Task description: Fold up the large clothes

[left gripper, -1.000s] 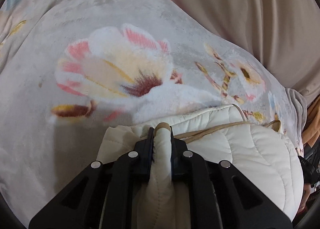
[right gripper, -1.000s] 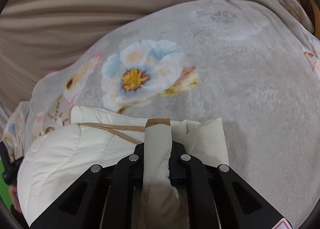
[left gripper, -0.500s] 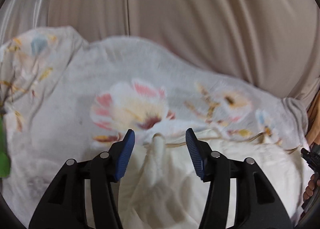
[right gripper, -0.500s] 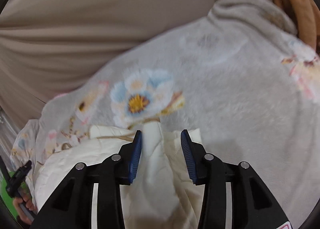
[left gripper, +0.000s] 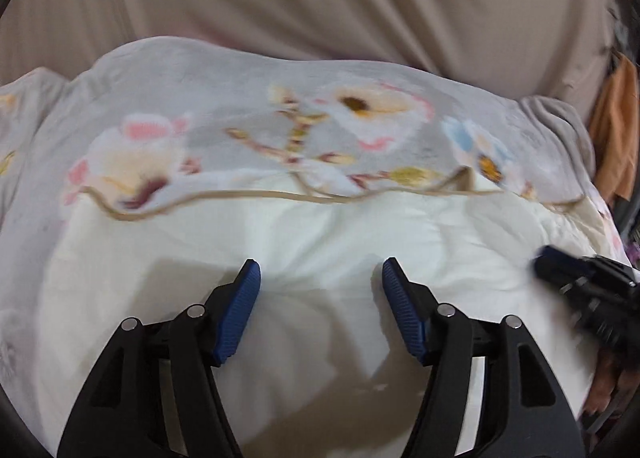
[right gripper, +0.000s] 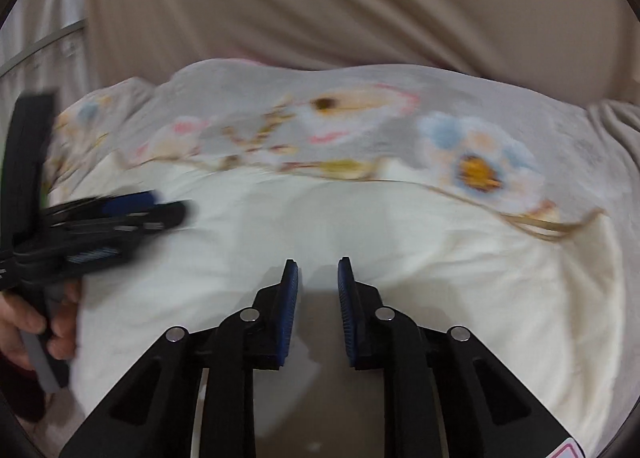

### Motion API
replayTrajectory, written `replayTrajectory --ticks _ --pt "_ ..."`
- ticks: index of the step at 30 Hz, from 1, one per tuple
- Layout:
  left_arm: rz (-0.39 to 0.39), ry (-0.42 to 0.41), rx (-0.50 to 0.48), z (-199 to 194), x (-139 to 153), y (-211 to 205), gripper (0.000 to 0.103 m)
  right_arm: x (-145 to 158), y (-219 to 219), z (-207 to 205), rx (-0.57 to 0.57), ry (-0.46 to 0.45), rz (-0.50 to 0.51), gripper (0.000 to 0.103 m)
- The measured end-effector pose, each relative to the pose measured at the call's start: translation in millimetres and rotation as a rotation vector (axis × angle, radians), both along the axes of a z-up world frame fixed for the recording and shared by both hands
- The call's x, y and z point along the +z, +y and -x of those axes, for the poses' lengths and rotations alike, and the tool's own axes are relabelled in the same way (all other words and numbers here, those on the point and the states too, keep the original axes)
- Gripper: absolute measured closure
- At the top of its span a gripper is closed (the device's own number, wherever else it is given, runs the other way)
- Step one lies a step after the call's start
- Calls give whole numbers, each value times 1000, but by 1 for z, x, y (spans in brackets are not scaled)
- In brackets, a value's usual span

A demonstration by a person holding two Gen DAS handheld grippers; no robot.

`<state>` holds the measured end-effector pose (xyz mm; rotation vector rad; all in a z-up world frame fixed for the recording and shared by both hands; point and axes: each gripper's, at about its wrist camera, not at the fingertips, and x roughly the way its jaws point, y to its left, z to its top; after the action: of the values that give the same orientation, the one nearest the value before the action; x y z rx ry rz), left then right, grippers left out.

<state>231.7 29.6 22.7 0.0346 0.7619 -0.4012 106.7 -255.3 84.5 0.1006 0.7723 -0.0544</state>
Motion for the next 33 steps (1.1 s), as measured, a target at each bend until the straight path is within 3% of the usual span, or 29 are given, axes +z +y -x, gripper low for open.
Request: replayTrajectory --ticks 4,6,8,9,11,12,15,20,24,26,27,28,31,33 --pt "-71 -30 171 -21 -4 52 42 -13 -84 18 -207 18 -52 90" --pt "-33 -15 209 -27 -7 79 43 -20 -110 27 -255 26 -98 102" --pt "28 16 220 -32 -12 96 45 -28 -123 31 -257 40 -155 103" --pt "23 13 254 -32 -14 99 41 -31 -123 29 -259 42 -160 103" --pt "-9 37 341 -35 -25 105 23 -34 -115 26 -263 50 -106 103" --pt "43 93 335 -41 -33 111 23 -36 -109 23 -261 59 -60 103" --pt "114 157 317 -50 -41 119 22 -40 -99 16 -253 82 10 103" --pt "53 137 325 -48 -42 109 21 -42 -104 20 -253 79 -42 103" --pt "81 133 331 -47 -38 114 22 -35 -112 26 -259 46 -108 103" --pt "84 109 356 -34 -23 123 24 -18 -113 41 -295 5 -143 102" --pt "84 84 357 -22 -13 127 24 -8 -109 48 -287 -18 -163 92" --pt "88 60 346 -10 -3 128 24 4 -100 57 -267 -39 -176 90" --pt "81 3 274 33 26 121 23 34 -53 75 -161 -57 -123 90" --pt "83 0 187 62 34 106 20 38 -15 82 -50 -39 -135 90"
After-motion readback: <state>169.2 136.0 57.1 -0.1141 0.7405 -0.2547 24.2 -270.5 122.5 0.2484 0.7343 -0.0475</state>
